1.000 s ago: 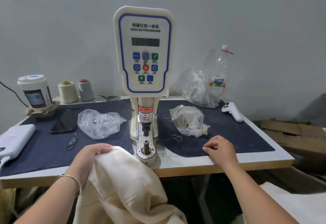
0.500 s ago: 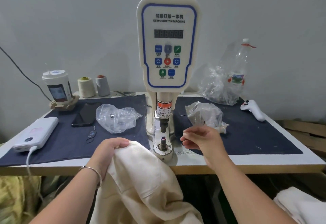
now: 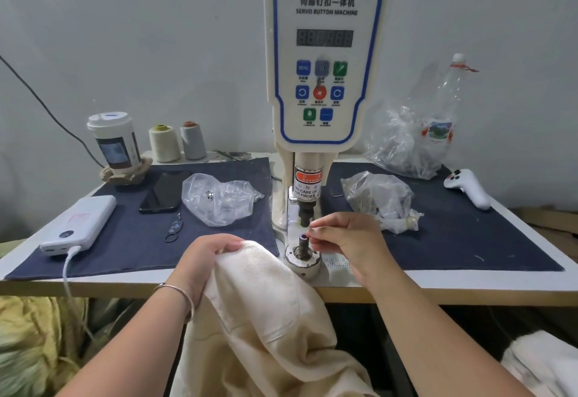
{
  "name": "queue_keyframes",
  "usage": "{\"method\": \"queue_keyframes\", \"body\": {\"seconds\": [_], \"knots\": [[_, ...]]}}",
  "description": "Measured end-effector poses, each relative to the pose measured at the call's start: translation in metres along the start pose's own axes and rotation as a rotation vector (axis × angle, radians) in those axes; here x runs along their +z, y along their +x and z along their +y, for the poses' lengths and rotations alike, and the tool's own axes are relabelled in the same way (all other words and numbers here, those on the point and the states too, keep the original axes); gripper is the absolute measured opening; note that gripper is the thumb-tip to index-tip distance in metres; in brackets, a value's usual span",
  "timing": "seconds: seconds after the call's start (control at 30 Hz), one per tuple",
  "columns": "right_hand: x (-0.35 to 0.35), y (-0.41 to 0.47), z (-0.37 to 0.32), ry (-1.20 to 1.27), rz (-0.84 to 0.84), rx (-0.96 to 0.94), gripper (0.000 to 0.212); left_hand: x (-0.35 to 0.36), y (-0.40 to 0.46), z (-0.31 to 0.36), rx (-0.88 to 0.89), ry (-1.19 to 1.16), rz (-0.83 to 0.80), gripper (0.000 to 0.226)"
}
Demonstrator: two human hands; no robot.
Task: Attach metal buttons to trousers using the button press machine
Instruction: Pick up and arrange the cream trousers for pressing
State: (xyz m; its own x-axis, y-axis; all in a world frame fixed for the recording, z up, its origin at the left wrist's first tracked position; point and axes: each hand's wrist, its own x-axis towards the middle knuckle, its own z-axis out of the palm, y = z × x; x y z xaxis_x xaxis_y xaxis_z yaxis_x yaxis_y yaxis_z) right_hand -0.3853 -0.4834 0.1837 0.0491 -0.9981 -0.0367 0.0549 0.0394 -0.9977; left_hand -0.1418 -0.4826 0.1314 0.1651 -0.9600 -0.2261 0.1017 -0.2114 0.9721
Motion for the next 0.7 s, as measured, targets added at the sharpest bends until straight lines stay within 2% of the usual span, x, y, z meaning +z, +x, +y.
{"method": "queue_keyframes", "body": {"seconds": [0.43, 0.53, 0.7], "knots": [[0.006, 0.0, -0.006, 0.444, -0.016, 0.282, 0.013, 0.0, -0.002, 0.0, -0.011, 0.009, -0.018, 0.019], [0.004, 0.001, -0.008, 0.467, -0.012, 0.346, 0.01, 0.001, -0.002, 0.001, -0.011, 0.014, -0.012, 0.019], [-0.001, 0.001, -0.012, 0.433, -0.008, 0.395, 0.019, 0.001, -0.001, 0.0, -0.009, 0.009, -0.005, 0.019]]}}
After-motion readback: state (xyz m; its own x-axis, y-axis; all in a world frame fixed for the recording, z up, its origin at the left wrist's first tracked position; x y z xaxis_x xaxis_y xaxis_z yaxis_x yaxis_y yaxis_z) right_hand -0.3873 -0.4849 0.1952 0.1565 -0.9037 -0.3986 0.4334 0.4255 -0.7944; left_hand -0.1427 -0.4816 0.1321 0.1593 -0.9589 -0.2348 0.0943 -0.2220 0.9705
